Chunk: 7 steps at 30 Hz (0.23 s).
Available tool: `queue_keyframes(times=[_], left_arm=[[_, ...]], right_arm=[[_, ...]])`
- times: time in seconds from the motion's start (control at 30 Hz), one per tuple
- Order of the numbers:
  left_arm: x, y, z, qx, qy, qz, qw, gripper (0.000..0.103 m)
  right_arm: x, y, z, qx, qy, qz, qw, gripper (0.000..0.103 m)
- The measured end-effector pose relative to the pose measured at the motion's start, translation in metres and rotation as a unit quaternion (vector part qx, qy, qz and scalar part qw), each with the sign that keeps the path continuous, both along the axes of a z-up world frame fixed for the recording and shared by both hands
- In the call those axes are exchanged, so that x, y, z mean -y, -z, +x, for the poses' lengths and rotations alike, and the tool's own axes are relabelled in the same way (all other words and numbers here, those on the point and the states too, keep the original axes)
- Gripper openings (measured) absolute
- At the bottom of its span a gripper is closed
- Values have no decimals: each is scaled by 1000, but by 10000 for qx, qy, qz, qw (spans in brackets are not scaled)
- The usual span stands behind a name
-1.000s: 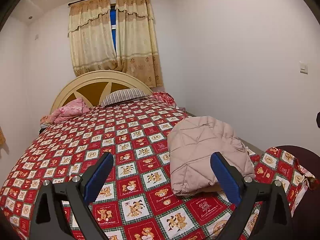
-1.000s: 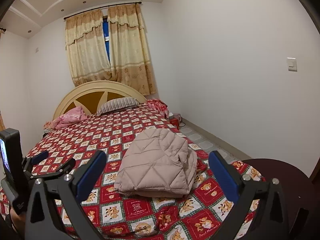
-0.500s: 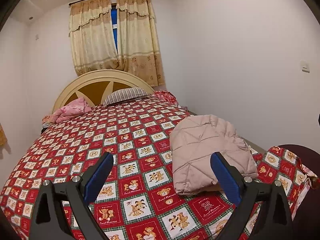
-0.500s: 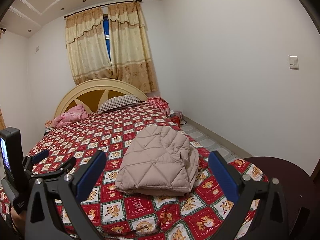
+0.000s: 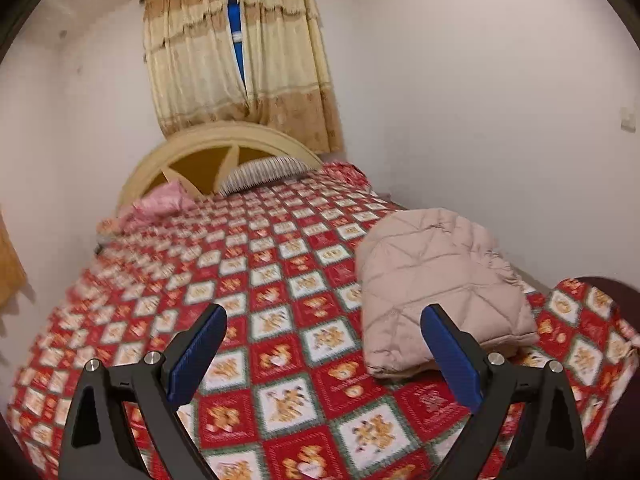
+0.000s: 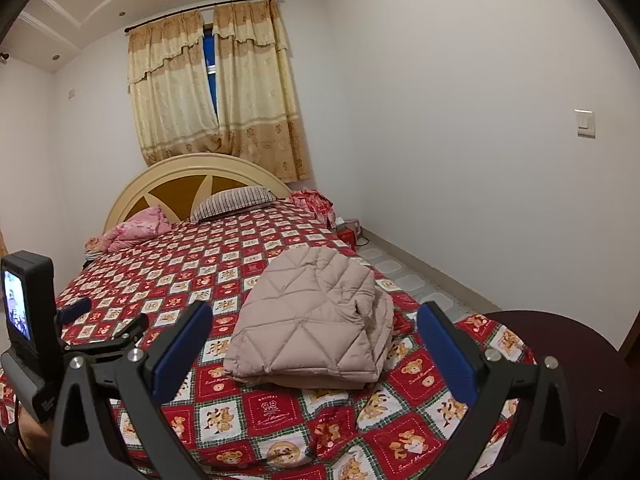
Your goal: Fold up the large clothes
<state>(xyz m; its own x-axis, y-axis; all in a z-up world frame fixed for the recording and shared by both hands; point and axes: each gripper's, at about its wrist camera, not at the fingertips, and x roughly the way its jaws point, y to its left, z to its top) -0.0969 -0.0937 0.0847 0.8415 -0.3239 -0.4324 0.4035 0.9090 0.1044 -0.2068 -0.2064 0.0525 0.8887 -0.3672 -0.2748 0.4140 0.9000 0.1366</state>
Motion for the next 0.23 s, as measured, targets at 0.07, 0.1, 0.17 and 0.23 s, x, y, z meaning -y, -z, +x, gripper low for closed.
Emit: queue_keyframes(times=[0.07,0.1,0.17,0.23], left_arm=[[-1,2,2,-50,59,-69,9999,98],[-2,2,3,-67,61,-61,9999,98],[0,4,5,-83,42,-33,10000,98],[1,6,8,-136,31,-20,9999,98]], right_arm=[[1,1,0,-11,-3,15,10000,103],[1,1,1,-19,-8,25,10000,103],[1,2,2,-40,-9,32,10000,103],[1,3,4,-67,3,38,10000,103]])
